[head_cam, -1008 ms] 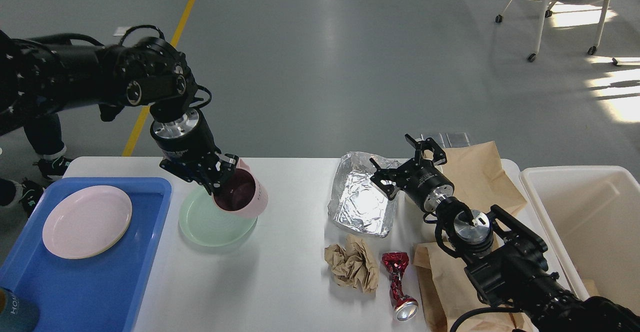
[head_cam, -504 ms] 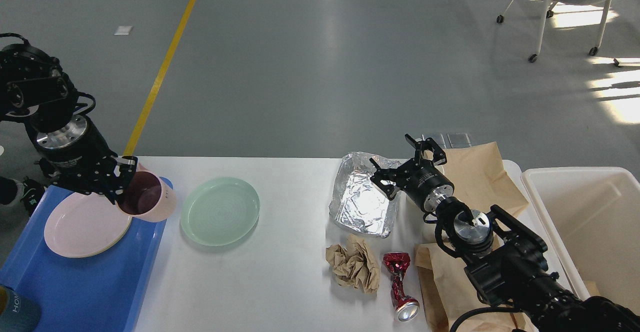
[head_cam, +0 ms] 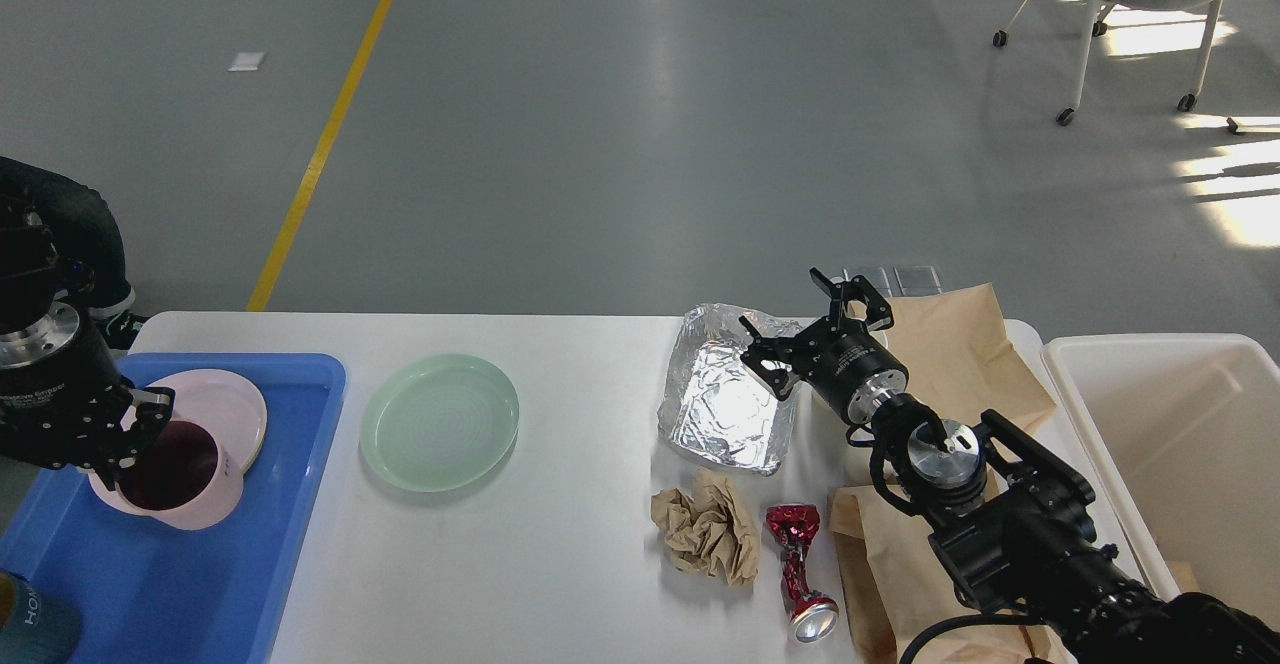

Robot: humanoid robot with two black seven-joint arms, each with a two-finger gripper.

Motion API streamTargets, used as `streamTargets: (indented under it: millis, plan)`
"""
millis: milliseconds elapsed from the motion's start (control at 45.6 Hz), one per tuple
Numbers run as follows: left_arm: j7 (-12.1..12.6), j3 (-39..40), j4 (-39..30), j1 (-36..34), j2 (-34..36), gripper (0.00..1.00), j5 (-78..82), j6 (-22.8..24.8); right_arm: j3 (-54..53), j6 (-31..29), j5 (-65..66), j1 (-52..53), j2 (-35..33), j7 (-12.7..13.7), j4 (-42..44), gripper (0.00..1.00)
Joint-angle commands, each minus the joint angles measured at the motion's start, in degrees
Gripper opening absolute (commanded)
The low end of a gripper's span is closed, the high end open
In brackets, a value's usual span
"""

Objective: Tidy desktop
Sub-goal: 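Lift the pink mug and set it on the blue tray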

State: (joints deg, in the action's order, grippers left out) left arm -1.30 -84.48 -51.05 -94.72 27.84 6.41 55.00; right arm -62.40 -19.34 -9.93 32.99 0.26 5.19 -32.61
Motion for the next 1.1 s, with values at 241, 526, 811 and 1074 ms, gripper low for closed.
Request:
streamTargets:
  millis: [241,526,811,1074]
  plan:
    - [-0.1,0.5,0.6,6.6,-0.7,0.01,-0.2,0.0,0.0,0.0,0.0,0.0,0.0,0.0,0.0,1.00]
    - [0.0,0.5,2.5,9.9,-0.7,0.01,-0.2,0.0,0.0,0.0,0.0,0.0,0.0,0.0,0.0,1.00]
    - [0.1,0.5,2.6,11.0,-0.7,0.06,-0.2,0.0,0.0,0.0,0.0,0.1,0.0,0.0,0.0,1.00]
    - [0.1,0.4,3.1,11.2,-0.7,0.12,-0.2,0.0,0.0,0.0,0.0,0.0,0.0,0.0,0.0,1.00]
